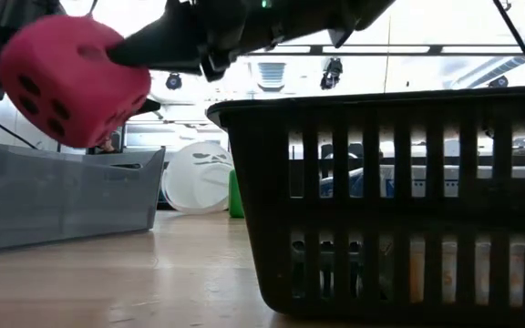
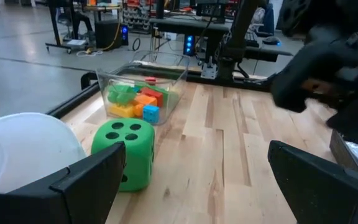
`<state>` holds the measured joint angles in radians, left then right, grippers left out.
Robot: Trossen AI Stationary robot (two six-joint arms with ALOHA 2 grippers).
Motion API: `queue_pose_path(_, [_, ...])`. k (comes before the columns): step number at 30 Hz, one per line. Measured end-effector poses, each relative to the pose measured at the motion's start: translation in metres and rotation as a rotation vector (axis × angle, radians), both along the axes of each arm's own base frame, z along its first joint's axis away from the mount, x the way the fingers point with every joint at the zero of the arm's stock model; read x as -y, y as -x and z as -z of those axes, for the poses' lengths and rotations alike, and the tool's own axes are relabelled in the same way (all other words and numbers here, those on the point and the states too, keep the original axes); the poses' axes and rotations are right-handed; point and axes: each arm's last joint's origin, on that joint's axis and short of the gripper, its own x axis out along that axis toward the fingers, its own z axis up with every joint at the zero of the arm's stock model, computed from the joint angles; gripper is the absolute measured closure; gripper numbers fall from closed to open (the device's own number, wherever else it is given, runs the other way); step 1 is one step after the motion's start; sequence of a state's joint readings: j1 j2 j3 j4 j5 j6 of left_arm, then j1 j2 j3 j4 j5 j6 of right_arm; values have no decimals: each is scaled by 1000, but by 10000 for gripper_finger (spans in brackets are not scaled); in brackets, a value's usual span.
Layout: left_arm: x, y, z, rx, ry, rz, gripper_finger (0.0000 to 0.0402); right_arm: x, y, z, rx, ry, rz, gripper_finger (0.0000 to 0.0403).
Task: Pick & Place Toys
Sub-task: Put the red die into the gray bin, then put the green die into the gray bin
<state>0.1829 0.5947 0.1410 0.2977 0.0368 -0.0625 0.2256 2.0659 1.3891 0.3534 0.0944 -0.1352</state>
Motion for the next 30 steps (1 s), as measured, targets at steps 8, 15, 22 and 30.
queue_pose_path(8, [0, 0, 0, 3, -4, 0, 7, 14, 0, 12, -106, -51, 56, 315])
queue_pose_path(15, [0, 0, -1, 4, -6, 1, 7, 17, -1, 11, -101, -59, 67, 202])
queue_pose_path(22, [0, 0, 0, 3, -6, 1, 6, 16, -2, 8, -73, -61, 56, 144])
queue_pose_path(30, [0, 0, 0, 0, -4, 1, 6, 8, -1, -12, 254, -92, -155, 128])
